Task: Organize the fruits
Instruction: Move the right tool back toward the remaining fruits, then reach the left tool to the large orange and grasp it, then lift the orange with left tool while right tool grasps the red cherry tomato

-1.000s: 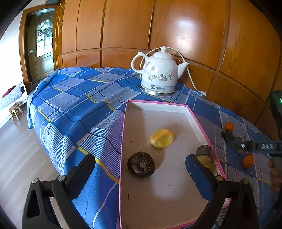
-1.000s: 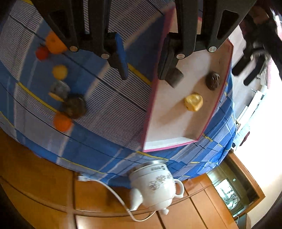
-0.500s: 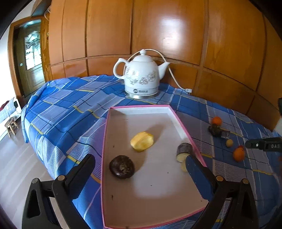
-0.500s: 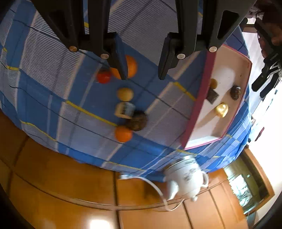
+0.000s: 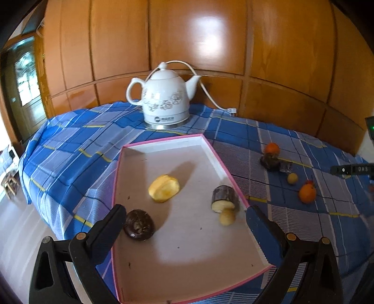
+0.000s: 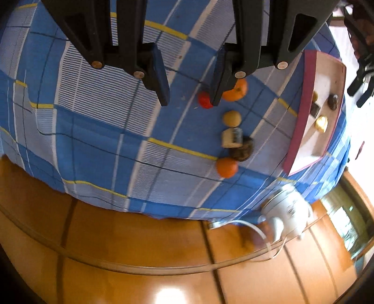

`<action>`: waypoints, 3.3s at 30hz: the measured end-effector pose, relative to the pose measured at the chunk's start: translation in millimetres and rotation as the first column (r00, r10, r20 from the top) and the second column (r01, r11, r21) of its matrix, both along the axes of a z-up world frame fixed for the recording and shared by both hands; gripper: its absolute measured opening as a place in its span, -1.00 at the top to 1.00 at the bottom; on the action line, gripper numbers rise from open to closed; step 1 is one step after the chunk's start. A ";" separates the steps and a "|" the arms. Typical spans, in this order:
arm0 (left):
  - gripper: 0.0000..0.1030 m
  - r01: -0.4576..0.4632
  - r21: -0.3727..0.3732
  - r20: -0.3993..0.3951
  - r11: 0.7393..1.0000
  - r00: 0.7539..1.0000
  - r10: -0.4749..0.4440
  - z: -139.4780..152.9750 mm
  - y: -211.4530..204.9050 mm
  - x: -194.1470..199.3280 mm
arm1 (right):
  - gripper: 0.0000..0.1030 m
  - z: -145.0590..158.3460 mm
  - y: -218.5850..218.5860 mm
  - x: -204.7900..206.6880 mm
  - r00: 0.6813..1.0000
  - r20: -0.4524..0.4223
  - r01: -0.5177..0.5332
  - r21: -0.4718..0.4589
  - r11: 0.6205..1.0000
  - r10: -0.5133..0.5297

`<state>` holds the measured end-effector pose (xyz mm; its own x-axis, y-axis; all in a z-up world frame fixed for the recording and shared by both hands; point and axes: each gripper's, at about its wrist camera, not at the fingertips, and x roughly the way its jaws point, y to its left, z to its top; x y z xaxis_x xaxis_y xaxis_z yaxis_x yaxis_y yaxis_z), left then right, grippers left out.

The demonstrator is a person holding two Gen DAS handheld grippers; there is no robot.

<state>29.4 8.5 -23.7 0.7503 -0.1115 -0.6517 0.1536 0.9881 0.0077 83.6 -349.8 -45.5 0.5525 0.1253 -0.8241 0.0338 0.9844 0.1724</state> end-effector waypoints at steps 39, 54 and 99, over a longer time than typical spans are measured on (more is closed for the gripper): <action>0.11 0.389 0.006 -0.388 0.921 0.850 -0.357 -60.2 -241.9 224.4 | 0.31 -11.4 -36.6 6.3 0.988 -0.081 0.147 0.174 0.974 -0.135; 0.22 0.366 -0.167 -0.217 0.915 0.892 -0.397 -9.7 -184.6 147.1 | 0.31 -24.5 -35.0 10.0 0.986 -0.120 0.136 0.198 0.971 -0.114; 0.22 0.156 -0.264 -0.126 0.952 0.973 -0.194 3.4 -4.4 25.7 | 0.58 -50.7 -33.6 13.7 0.974 -0.186 0.134 0.003 0.991 -0.131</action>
